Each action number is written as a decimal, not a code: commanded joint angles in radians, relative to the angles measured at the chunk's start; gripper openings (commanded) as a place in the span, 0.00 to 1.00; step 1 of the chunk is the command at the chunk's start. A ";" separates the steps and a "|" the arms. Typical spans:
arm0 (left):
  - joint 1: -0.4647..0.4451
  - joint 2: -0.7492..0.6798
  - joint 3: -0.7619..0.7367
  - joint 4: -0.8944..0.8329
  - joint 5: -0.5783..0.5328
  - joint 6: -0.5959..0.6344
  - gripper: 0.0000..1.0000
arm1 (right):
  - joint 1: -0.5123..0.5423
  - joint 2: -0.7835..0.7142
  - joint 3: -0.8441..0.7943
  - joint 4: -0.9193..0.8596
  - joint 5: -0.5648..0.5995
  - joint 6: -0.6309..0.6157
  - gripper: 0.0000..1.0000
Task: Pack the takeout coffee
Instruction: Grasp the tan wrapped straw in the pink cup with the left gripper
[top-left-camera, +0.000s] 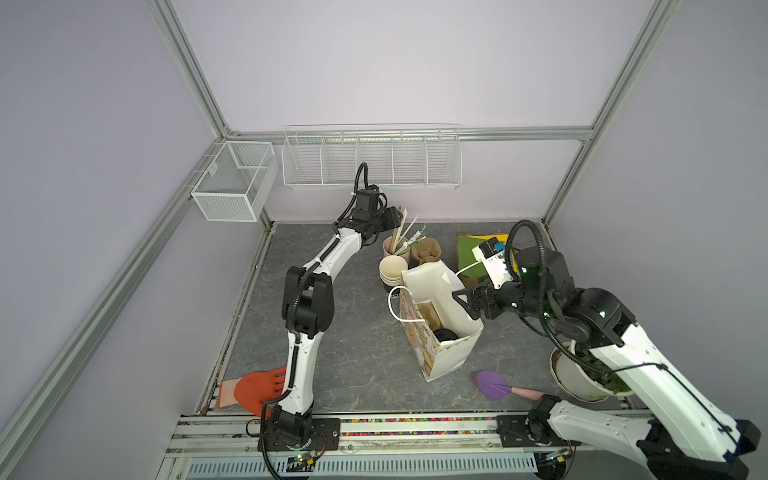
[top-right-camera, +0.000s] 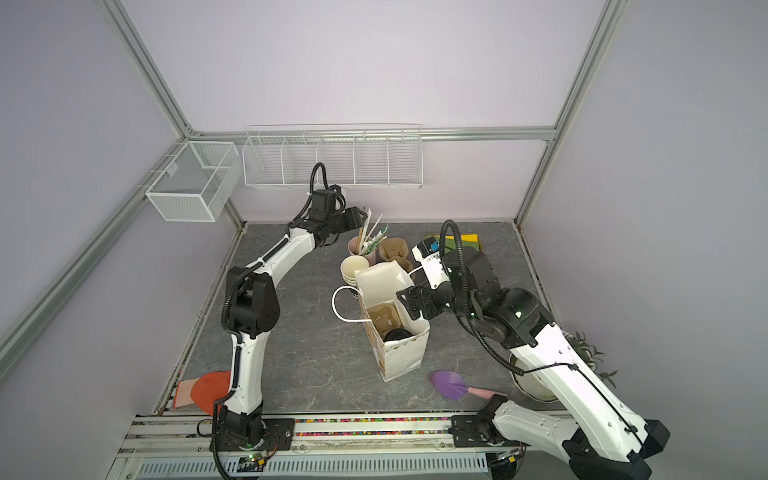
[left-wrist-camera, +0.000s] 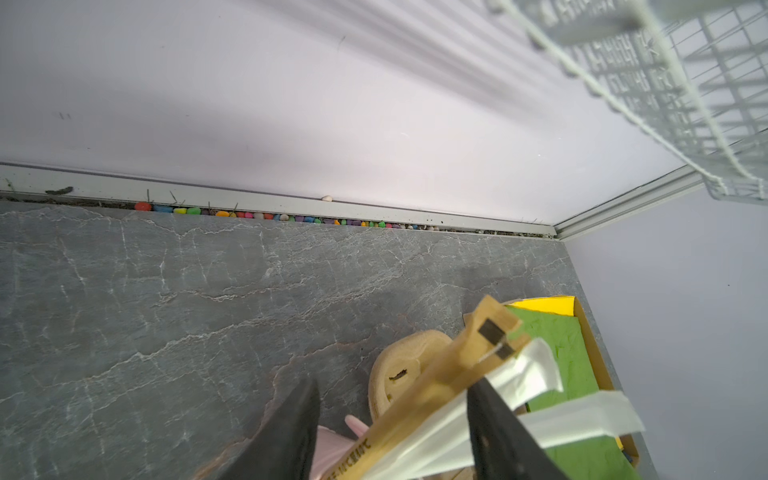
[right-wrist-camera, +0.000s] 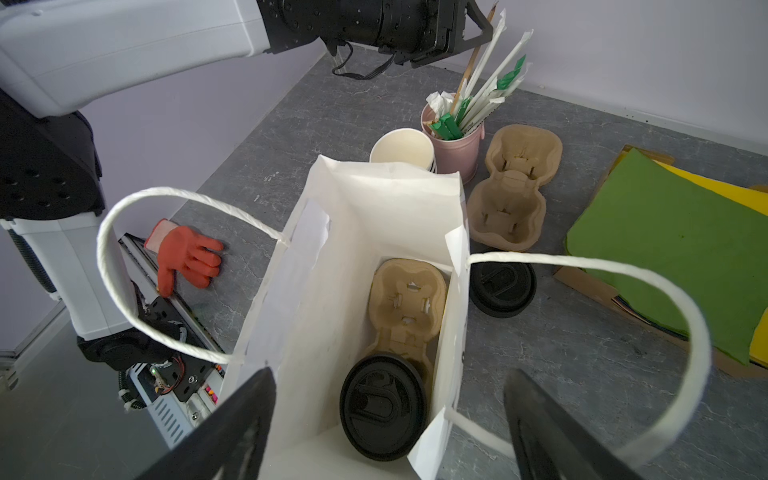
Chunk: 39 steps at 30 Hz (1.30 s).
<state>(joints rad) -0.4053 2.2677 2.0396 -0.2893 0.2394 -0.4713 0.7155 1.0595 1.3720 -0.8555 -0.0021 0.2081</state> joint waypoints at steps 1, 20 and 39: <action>0.013 0.032 0.064 0.058 -0.021 -0.015 0.55 | -0.005 0.002 -0.015 0.024 -0.019 -0.013 0.88; 0.013 0.013 0.060 0.071 -0.042 -0.013 0.39 | -0.006 -0.001 -0.027 0.036 -0.025 -0.007 0.88; 0.014 -0.055 0.002 0.114 -0.014 -0.034 0.21 | -0.007 -0.009 -0.024 0.039 -0.034 0.000 0.88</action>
<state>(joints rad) -0.4019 2.2852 2.0418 -0.2436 0.2329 -0.5064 0.7151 1.0588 1.3613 -0.8394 -0.0227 0.2092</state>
